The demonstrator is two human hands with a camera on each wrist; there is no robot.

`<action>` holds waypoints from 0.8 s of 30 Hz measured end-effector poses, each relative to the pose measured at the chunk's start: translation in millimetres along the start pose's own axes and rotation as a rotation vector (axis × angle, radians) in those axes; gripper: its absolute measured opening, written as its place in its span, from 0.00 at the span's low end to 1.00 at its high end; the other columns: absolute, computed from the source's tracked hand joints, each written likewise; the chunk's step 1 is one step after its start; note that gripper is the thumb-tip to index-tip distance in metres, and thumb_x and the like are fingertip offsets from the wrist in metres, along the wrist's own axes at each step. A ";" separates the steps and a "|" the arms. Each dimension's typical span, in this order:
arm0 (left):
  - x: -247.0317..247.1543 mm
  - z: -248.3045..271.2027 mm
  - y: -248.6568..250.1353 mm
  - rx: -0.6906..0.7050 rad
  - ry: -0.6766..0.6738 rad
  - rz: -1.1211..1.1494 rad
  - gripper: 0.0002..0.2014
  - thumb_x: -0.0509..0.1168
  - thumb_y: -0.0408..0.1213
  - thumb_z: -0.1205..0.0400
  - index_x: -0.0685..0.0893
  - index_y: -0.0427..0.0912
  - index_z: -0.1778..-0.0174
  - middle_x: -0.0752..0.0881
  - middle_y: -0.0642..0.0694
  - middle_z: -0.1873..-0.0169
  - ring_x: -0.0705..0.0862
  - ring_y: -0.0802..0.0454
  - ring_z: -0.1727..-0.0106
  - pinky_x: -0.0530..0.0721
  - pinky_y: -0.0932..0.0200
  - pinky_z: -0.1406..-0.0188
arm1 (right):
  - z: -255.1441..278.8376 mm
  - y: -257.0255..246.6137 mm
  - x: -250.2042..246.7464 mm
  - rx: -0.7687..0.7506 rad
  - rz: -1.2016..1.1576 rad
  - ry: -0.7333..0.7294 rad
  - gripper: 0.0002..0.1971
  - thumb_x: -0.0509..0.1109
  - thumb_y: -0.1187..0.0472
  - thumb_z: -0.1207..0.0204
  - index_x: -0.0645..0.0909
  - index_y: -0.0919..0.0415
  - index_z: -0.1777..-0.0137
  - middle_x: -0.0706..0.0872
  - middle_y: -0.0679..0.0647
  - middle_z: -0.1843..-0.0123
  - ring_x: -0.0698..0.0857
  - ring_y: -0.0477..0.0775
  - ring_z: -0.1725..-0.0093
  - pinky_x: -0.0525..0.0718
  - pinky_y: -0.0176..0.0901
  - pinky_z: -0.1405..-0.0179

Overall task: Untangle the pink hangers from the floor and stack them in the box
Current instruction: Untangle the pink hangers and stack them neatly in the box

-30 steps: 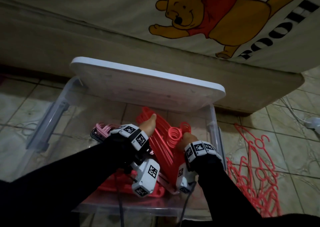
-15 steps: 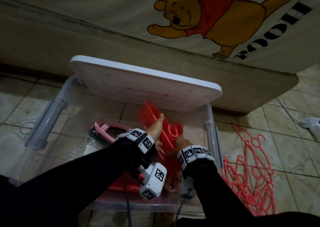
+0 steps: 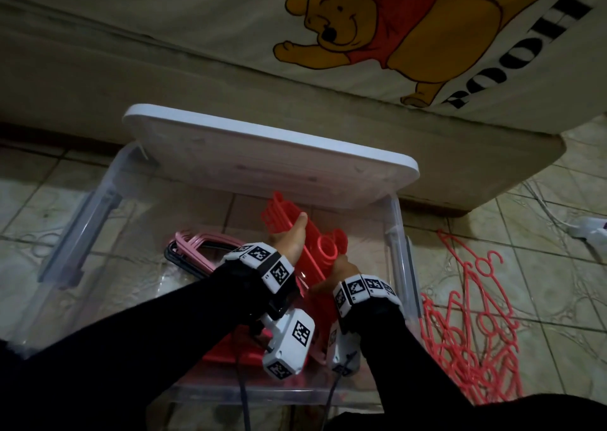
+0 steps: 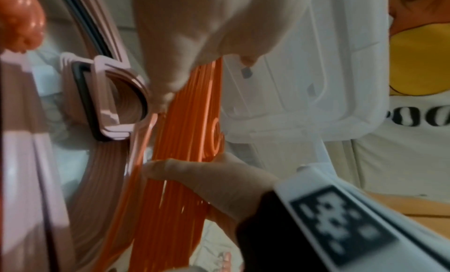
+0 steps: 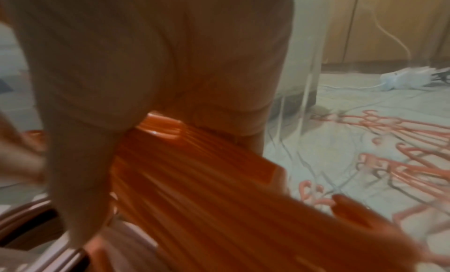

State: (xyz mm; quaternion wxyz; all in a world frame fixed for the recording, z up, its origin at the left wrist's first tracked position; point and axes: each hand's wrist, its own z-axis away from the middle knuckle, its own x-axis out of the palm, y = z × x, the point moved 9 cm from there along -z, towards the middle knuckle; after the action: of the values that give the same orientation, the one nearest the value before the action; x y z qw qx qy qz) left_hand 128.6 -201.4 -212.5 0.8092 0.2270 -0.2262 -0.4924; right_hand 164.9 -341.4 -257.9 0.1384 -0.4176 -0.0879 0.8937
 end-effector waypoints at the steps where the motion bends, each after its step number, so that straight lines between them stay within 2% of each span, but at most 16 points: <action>1: 1.8 -0.6 0.7 0.001 -0.016 0.076 0.37 0.60 0.59 0.19 0.68 0.33 0.24 0.79 0.31 0.33 0.79 0.35 0.33 0.74 0.42 0.28 | 1.0 1.1 -1.5 -0.007 -0.030 0.035 0.34 0.81 0.54 0.36 0.71 0.61 0.33 0.85 0.51 0.50 0.86 0.52 0.54 0.78 0.35 0.58; 3: 3.6 0.7 0.1 -0.004 -0.064 0.201 0.39 0.63 0.58 0.20 0.62 0.35 0.20 0.76 0.33 0.29 0.77 0.38 0.29 0.72 0.44 0.26 | 2.4 2.4 -3.7 -0.006 -0.070 0.070 0.37 0.84 0.54 0.42 0.70 0.59 0.35 0.78 0.43 0.65 0.78 0.42 0.69 0.75 0.34 0.67; 6: 7.1 3.5 -6.2 -0.014 -0.134 0.172 0.38 0.59 0.58 0.18 0.61 0.35 0.19 0.77 0.33 0.29 0.77 0.39 0.29 0.74 0.49 0.29 | 3.4 0.3 -5.7 0.004 -0.031 0.069 0.35 0.85 0.54 0.47 0.68 0.55 0.45 0.74 0.41 0.68 0.74 0.42 0.72 0.76 0.38 0.63; 8: 7.9 5.7 -12.7 -0.045 -0.145 0.081 0.35 0.52 0.58 0.15 0.65 0.33 0.21 0.82 0.28 0.38 0.80 0.33 0.34 0.79 0.49 0.36 | 4.3 0.6 -6.5 -0.004 -0.035 0.089 0.35 0.85 0.52 0.48 0.64 0.50 0.50 0.72 0.39 0.70 0.72 0.38 0.74 0.74 0.36 0.67; 9: 10.1 8.3 -17.5 -0.085 -0.161 0.040 0.36 0.49 0.60 0.15 0.66 0.31 0.22 0.80 0.26 0.40 0.77 0.32 0.36 0.76 0.48 0.37 | 4.7 1.0 -6.5 -0.005 -0.043 0.097 0.34 0.86 0.52 0.49 0.64 0.50 0.50 0.73 0.39 0.70 0.72 0.38 0.75 0.73 0.36 0.69; 11: 15.7 12.5 -29.9 -0.182 -0.198 -0.041 0.42 0.47 0.65 0.17 0.63 0.30 0.21 0.74 0.25 0.33 0.73 0.30 0.31 0.72 0.45 0.32 | 5.7 -0.7 -6.7 -0.005 -0.050 0.079 0.36 0.86 0.53 0.48 0.69 0.55 0.43 0.79 0.43 0.65 0.79 0.43 0.70 0.76 0.38 0.65; 13: 19.9 14.2 -38.4 -0.228 -0.211 -0.066 0.45 0.48 0.69 0.20 0.56 0.34 0.18 0.66 0.25 0.24 0.68 0.28 0.25 0.67 0.39 0.26 | 6.4 -3.5 -7.8 0.003 -0.020 0.016 0.42 0.86 0.55 0.45 0.68 0.60 0.33 0.86 0.53 0.48 0.86 0.55 0.51 0.78 0.41 0.54; 14: 21.8 13.6 -40.0 -0.228 -0.214 -0.051 0.46 0.49 0.70 0.21 0.54 0.36 0.17 0.65 0.27 0.23 0.66 0.29 0.23 0.64 0.38 0.25 | 8.0 -4.3 -9.7 0.014 -0.002 -0.014 0.44 0.85 0.55 0.43 0.66 0.62 0.30 0.85 0.57 0.40 0.85 0.57 0.43 0.77 0.42 0.50; 15: 23.3 12.3 -40.7 -0.228 -0.222 -0.022 0.46 0.50 0.70 0.21 0.54 0.38 0.17 0.64 0.28 0.22 0.65 0.30 0.22 0.63 0.36 0.24 | 10.8 -4.7 -12.1 0.020 0.009 -0.034 0.43 0.85 0.56 0.41 0.66 0.63 0.29 0.83 0.58 0.37 0.84 0.57 0.40 0.77 0.41 0.50; 16: 25.0 12.0 -41.1 -0.228 -0.237 0.009 0.46 0.51 0.70 0.22 0.55 0.38 0.17 0.65 0.29 0.22 0.64 0.31 0.22 0.61 0.36 0.23 | 12.5 -6.1 -15.8 0.012 0.019 -0.031 0.39 0.83 0.57 0.38 0.67 0.64 0.30 0.84 0.58 0.38 0.84 0.56 0.42 0.75 0.38 0.52; 17: 26.2 12.9 -40.9 -0.226 -0.262 0.028 0.46 0.51 0.70 0.22 0.56 0.39 0.17 0.65 0.30 0.22 0.63 0.31 0.21 0.59 0.35 0.22 | 13.6 -6.4 -18.7 -0.009 0.034 -0.002 0.32 0.80 0.58 0.33 0.70 0.64 0.32 0.85 0.57 0.42 0.85 0.53 0.48 0.74 0.32 0.57; 18: 26.6 14.4 -40.7 -0.223 -0.288 0.029 0.45 0.51 0.70 0.21 0.57 0.40 0.17 0.66 0.31 0.22 0.63 0.31 0.21 0.58 0.34 0.21 | 16.4 -8.1 -21.8 -0.035 0.047 0.041 0.23 0.75 0.60 0.27 0.72 0.65 0.35 0.86 0.56 0.47 0.85 0.50 0.55 0.73 0.27 0.63; 19: 25.1 14.9 -40.5 -0.216 -0.303 0.016 0.44 0.50 0.70 0.21 0.59 0.40 0.17 0.67 0.31 0.22 0.64 0.32 0.21 0.57 0.34 0.22 | 20.8 -9.6 -23.7 -0.059 0.080 0.079 0.16 0.69 0.61 0.22 0.74 0.66 0.36 0.87 0.56 0.50 0.85 0.50 0.57 0.74 0.25 0.65; 20: 21.9 15.2 -40.8 -0.210 -0.302 -0.001 0.43 0.50 0.69 0.21 0.61 0.39 0.18 0.69 0.32 0.23 0.65 0.33 0.22 0.58 0.34 0.22 | 24.0 -10.8 -25.1 -0.070 0.113 0.116 0.13 0.65 0.61 0.18 0.75 0.66 0.37 0.87 0.57 0.48 0.86 0.53 0.54 0.76 0.28 0.63; 21: 18.1 15.6 -41.7 -0.210 -0.290 -0.018 0.43 0.50 0.69 0.21 0.62 0.39 0.19 0.70 0.32 0.24 0.67 0.34 0.22 0.61 0.35 0.23 | 26.5 -11.4 -25.4 -0.075 0.129 0.137 0.12 0.62 0.61 0.17 0.76 0.67 0.38 0.86 0.59 0.45 0.86 0.56 0.48 0.78 0.34 0.56; 24: 11.9 13.7 -42.7 -0.198 -0.261 -0.111 0.39 0.47 0.69 0.20 0.71 0.36 0.29 0.75 0.34 0.33 0.76 0.36 0.34 0.69 0.42 0.37 | 29.0 -14.6 -22.4 -0.081 0.075 0.115 0.09 0.60 0.62 0.15 0.77 0.67 0.45 0.85 0.63 0.40 0.84 0.60 0.41 0.78 0.40 0.47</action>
State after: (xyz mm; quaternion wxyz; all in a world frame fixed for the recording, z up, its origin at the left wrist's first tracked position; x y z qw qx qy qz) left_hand 95.9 -231.6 -225.1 0.7630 0.0927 -0.2669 -0.5813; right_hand 158.8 -335.9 -219.3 0.0927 -0.4764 -0.1001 0.8686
